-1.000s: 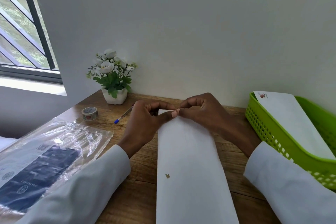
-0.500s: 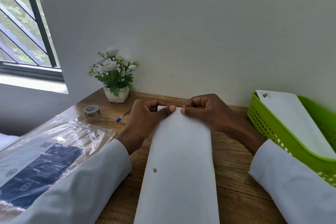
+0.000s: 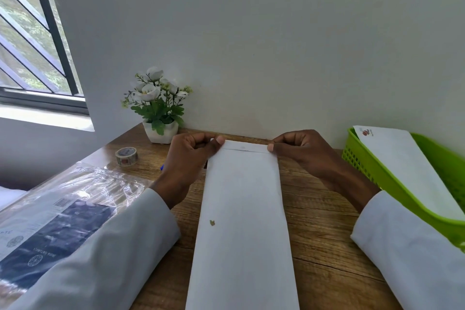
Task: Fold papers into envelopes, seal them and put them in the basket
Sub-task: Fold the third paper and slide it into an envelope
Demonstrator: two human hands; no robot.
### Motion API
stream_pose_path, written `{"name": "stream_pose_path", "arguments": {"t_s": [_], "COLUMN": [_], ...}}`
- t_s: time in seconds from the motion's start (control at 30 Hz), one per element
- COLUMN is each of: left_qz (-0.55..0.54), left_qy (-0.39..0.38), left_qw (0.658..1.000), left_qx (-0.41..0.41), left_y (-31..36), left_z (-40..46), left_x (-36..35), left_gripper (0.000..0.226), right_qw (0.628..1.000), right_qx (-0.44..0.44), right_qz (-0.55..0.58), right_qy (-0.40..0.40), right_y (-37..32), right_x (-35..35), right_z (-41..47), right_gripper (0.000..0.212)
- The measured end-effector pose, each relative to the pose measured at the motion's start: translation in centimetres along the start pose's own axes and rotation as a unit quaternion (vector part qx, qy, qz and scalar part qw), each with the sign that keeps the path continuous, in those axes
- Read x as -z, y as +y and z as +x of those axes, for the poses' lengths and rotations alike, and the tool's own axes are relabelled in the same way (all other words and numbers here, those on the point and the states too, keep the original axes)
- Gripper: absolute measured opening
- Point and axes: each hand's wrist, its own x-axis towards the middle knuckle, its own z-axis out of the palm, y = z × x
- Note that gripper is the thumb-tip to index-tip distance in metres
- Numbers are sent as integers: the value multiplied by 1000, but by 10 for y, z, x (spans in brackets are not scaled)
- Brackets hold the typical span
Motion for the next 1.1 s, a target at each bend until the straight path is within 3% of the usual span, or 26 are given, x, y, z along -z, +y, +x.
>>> {"name": "stream_pose_path", "arguments": {"t_s": [0.23, 0.43, 0.67, 0.77, 0.9, 1.03, 1.1], "left_qz": [-36, -155, -207, -180, -114, -75, -43], "left_qy": [-14, -154, -257, -239, -166, -68, -9], "left_qw": [999, 975, 944, 954, 979, 994, 999], "left_qx": [28, 23, -14, -31, -44, -47, -21], "left_y": [-2, 0, -1, -4, -4, 0, 1], "left_z": [1, 0, -1, 0, -2, -1, 2], "left_x": [3, 6, 6, 5, 1, 3, 8], "left_gripper": [13, 26, 39, 31, 19, 18, 10], "right_qw": [1000, 995, 982, 971, 973, 982, 982], "right_qx": [-3, -41, -122, -160, -167, -131, -115], "right_qz": [27, 85, 144, 177, 155, 127, 144], "right_qy": [4, 34, 29, 21, -37, -58, -38], "right_y": [9, 18, 21, 21, 19, 10, 0], "right_x": [4, -7, -29, -32, -37, -21, -9], "right_z": [1, 3, -1, -2, -5, -4, -3], "right_gripper": [11, 5, 18, 22, 6, 49, 24]}}
